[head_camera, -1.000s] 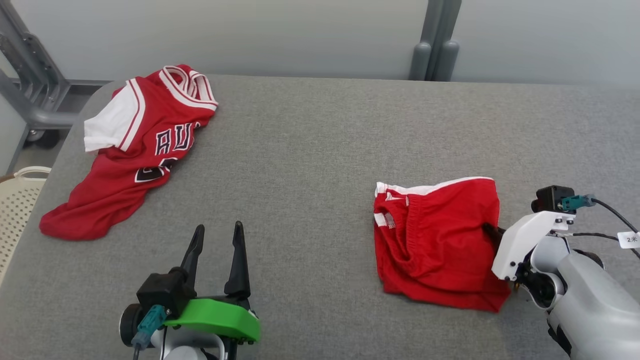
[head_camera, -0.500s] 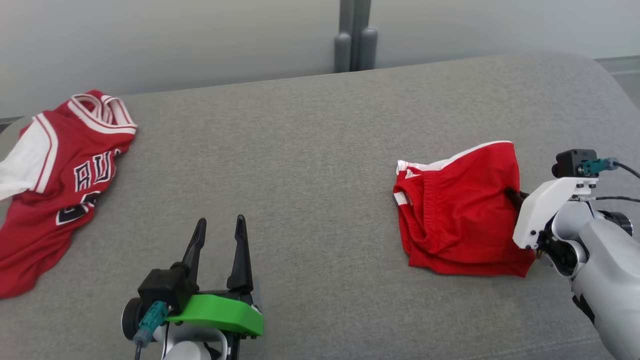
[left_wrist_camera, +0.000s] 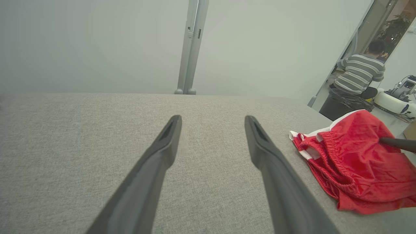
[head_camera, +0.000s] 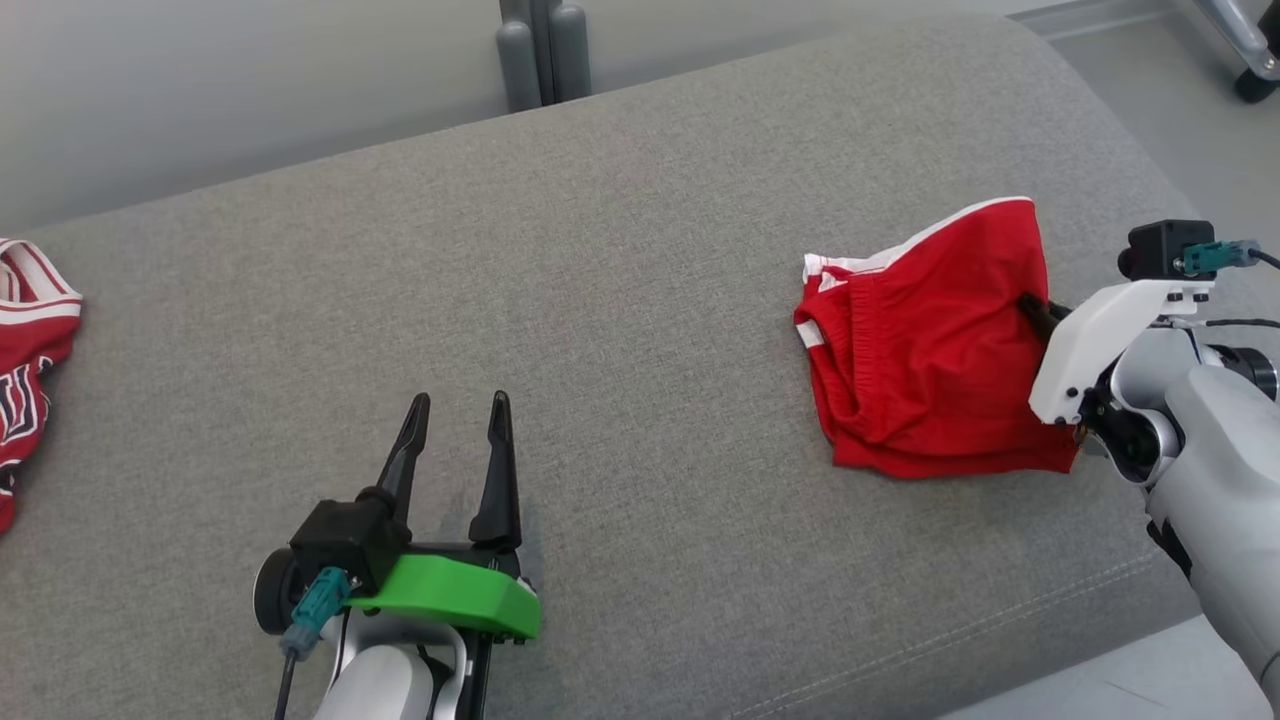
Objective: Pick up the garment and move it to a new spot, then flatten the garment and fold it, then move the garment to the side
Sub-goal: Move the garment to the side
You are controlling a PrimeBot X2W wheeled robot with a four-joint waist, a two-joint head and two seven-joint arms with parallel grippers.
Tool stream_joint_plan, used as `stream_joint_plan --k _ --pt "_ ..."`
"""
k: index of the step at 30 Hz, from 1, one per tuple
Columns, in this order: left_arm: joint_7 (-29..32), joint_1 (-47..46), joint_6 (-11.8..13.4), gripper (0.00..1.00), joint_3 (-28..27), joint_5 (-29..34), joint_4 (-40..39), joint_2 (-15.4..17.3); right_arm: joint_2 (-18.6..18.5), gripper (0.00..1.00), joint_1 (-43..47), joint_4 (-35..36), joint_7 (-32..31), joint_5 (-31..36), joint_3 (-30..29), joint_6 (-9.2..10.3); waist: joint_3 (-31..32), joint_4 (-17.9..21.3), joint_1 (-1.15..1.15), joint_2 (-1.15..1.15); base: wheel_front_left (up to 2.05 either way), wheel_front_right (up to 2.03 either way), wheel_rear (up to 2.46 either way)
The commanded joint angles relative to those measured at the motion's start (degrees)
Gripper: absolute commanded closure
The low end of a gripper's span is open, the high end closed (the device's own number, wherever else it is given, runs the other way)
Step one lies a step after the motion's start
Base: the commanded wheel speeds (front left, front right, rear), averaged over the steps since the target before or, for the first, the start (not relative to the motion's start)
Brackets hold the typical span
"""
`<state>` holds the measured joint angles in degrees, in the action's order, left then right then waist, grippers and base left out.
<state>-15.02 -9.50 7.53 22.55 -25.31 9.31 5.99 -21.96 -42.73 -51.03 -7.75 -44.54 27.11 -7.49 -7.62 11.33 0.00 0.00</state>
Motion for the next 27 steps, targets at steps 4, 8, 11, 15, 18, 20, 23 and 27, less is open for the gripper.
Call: stream_joint_plan --k 4,8,11,15,18,20,23,27 --pt "-0.05 -1.24 0.06 0.0 0.1 0.65 -0.04 0.51 0.49 1.0 -2.88 -1.6 1.96 0.23 0.57 -0.01 -1.78 -0.19 0.0 0.0 0.0 0.0 0.0" --pt "0.17 -1.99 0.56 0.0 -0.13 1.02 -1.09 1.37 -0.35 1.0 -5.89 -4.06 4.15 1.62 1.3 -0.01 -3.03 -2.02 0.0 0.0 0.0 0.0 0.0" --pt "0.68 -2.33 1.09 0.0 0.03 1.84 -2.12 2.06 -1.89 1.0 -7.89 -5.36 5.56 2.69 2.04 -0.01 -4.29 -3.26 0.0 0.0 0.0 0.0 0.0" --pt "1.4 -2.92 1.69 0.0 -0.07 2.52 -4.02 2.99 -4.58 1.0 -10.24 -7.71 7.22 3.67 1.87 -0.01 -6.44 -4.7 0.0 0.0 0.0 0.0 0.0" --pt "2.17 -3.53 2.01 0.0 -0.11 2.98 -5.35 3.71 -6.98 1.0 -12.05 -9.47 8.11 4.67 1.94 -0.01 -8.39 -5.72 0.0 0.0 0.0 0.0 0.0" --pt "2.62 -3.85 2.23 0.0 -0.11 3.27 -6.35 4.16 -8.58 1.0 -13.26 -10.5 8.78 5.33 2.01 -0.01 -9.76 -6.25 0.0 0.0 0.0 0.0 0.0" --pt "3.21 -4.52 2.49 0.0 -0.24 3.73 -7.77 5.0 -9.97 1.0 -14.77 -12.27 9.8 5.87 1.81 -0.01 -11.6 -6.77 0.0 0.0 0.0 0.0 0.0" --pt "3.79 -5.21 2.85 0.0 -0.09 4.27 -9.27 5.44 -11.5 1.0 -16.56 -14.67 12.0 6.78 1.57 0.0 -13.49 -7.23 0.0 0.0 0.0 0.0 0.0"
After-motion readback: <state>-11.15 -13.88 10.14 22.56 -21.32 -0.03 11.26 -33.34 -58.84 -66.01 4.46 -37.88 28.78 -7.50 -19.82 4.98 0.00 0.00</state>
